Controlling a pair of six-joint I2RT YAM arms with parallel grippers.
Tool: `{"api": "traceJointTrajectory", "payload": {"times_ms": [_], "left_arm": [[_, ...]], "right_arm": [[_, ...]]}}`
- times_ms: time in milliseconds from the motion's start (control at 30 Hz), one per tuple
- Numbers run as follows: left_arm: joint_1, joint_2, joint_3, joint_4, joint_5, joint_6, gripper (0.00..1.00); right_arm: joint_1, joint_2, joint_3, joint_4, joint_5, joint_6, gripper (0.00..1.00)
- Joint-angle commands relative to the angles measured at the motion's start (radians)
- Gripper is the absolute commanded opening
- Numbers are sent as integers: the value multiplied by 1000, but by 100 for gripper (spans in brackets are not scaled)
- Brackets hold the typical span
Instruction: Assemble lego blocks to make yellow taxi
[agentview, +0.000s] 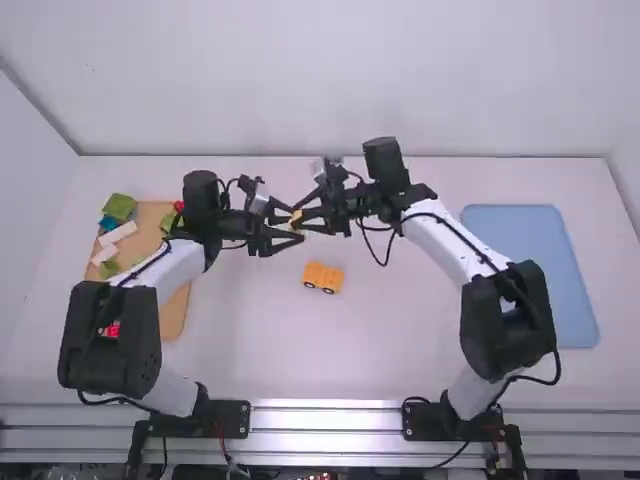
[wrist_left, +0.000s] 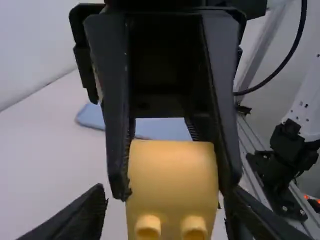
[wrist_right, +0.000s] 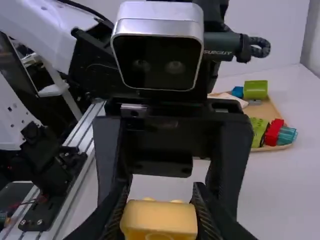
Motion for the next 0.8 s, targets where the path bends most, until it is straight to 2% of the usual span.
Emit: {"api": "traceJointTrajectory", "payload": {"times_ms": [0, 33, 67, 167, 233, 300, 333, 367, 400, 533, 600, 700, 767], "left_arm": [[5, 6, 7, 3, 13, 14, 56], [2, 6, 7, 6, 14, 14, 49], [1, 6, 7, 7, 14, 14, 48], [-3, 6, 6, 7, 14, 14, 26], [0, 6, 6, 7, 14, 14, 18], [4, 6, 7, 7, 14, 14, 16], [4, 6, 6, 6, 14, 13, 15], [4, 6, 6, 6, 13, 3, 15], [4, 6, 6, 8, 10, -14, 14], [3, 6, 6, -19, -146, -167, 3], [0, 6, 7, -69, -245, -174, 2], [-2, 5, 10, -205, -491, -172, 2], [-5, 5, 16, -263, -584, -174, 2]], "right_arm": [[-5, -12, 34, -1, -6, 2, 6], [-5, -12, 34, 2, -4, 2, 6], [-5, -12, 34, 2, -4, 2, 6], [-2, -12, 34, 3, -4, 2, 7], [-4, -12, 34, 2, -4, 2, 14], [-5, -12, 34, 3, -4, 2, 27], [-5, -12, 34, 3, -4, 2, 48], [-5, -12, 34, 3, -3, 2, 77], [-6, -12, 34, 5, 4, 2, 98], [-22, -14, 34, 66, 195, 159, 98], [-29, -25, 34, 68, 338, 238, 98], [-26, -84, 33, -14, 630, 286, 98], [-17, -112, 33, -58, 737, 291, 98]]}}
